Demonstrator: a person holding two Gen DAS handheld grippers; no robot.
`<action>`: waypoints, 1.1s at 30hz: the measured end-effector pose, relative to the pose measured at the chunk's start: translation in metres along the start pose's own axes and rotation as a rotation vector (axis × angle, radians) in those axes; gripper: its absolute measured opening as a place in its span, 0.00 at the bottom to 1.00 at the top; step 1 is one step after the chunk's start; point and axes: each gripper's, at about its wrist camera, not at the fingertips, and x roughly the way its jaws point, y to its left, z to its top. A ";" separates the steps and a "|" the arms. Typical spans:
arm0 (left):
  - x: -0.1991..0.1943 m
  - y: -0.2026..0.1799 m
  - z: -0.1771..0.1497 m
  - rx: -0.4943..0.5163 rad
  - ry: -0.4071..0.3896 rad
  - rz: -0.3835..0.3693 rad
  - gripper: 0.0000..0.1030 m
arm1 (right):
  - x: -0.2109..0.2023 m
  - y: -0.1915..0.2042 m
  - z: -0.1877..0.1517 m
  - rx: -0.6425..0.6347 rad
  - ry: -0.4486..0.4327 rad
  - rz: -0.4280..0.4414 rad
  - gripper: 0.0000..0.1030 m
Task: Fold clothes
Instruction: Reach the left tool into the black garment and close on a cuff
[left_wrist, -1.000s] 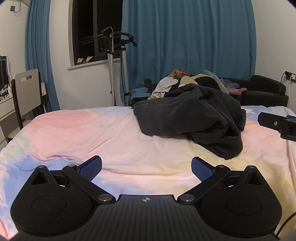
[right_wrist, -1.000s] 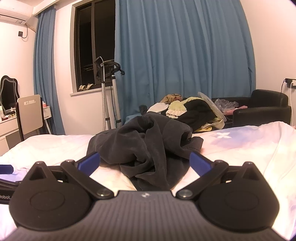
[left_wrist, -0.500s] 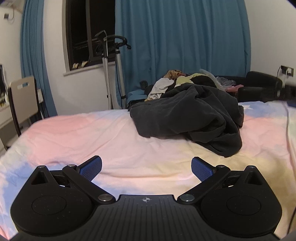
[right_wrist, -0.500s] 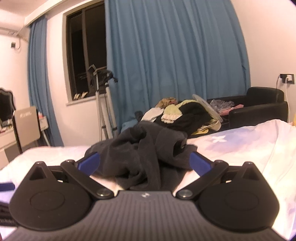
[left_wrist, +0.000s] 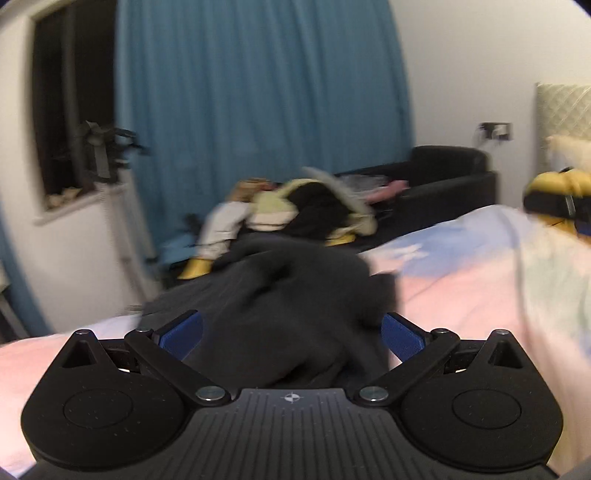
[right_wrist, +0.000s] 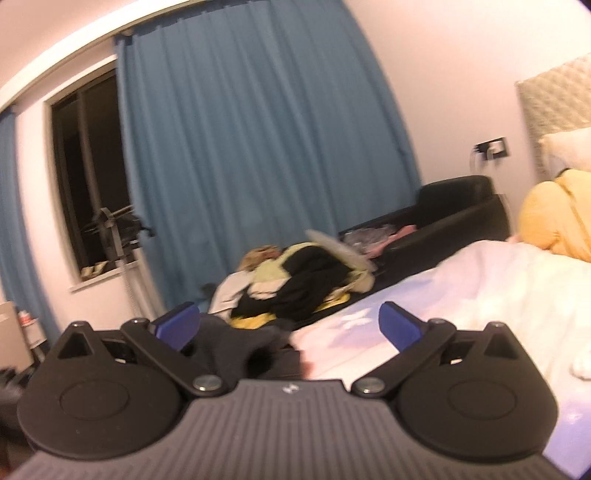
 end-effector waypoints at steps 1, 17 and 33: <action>0.016 -0.001 0.006 -0.028 0.018 -0.034 1.00 | 0.001 -0.004 -0.002 -0.011 -0.015 -0.032 1.00; 0.190 -0.043 0.019 0.069 0.138 0.158 0.16 | 0.062 -0.037 -0.067 -0.053 0.007 -0.266 1.00; -0.053 0.037 0.002 -0.082 -0.044 0.081 0.09 | 0.027 -0.025 -0.046 -0.056 -0.072 -0.116 1.00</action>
